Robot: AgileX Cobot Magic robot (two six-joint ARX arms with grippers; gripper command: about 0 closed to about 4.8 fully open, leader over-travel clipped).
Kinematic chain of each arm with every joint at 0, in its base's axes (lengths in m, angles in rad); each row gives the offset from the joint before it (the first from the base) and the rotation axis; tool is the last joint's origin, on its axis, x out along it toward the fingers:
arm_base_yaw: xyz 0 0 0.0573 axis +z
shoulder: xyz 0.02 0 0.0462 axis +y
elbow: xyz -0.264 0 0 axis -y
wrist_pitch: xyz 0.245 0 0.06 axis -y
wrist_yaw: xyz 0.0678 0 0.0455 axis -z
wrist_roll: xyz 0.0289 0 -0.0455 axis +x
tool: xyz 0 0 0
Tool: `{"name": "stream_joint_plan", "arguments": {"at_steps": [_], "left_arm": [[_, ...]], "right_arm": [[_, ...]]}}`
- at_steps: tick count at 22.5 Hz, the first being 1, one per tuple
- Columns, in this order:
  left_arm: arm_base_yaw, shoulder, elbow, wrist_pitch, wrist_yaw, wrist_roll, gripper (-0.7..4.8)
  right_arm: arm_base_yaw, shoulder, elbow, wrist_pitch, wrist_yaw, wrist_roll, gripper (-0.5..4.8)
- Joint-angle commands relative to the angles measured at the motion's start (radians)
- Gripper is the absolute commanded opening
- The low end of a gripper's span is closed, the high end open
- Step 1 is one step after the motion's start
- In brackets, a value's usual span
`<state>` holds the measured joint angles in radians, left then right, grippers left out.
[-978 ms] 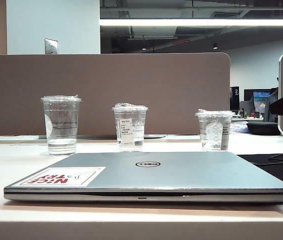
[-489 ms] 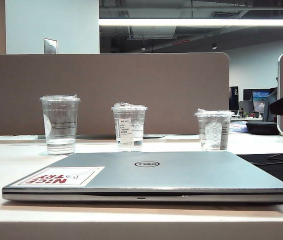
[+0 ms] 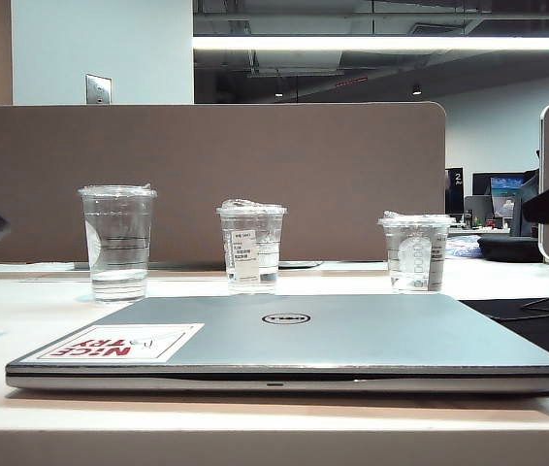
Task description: Pick up the coffee cup on the left and place it on the left side of the laptop.
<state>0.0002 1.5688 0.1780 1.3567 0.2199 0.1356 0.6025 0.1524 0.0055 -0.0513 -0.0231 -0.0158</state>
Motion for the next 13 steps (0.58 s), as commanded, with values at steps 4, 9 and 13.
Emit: {"name": "stream_joint_plan", "arguments": {"at_steps": [4,9,13], "left_arm": [[0.002,0.348,0.235,0.095,0.241,-0.021,4.79],[0.002,0.496,0.39,0.095,0.253,-0.042,4.79],[0.002,0.606,0.521,0.078,0.255,-0.039,4.79]], "right_arm": [[0.001,0.001,-0.004,0.019,0.002,0.0,-0.04],[0.001,0.0,-0.004,0.018,0.002,0.0,-0.04],[0.001,0.0,-0.004,0.018,0.002,0.0,-0.05]]}}
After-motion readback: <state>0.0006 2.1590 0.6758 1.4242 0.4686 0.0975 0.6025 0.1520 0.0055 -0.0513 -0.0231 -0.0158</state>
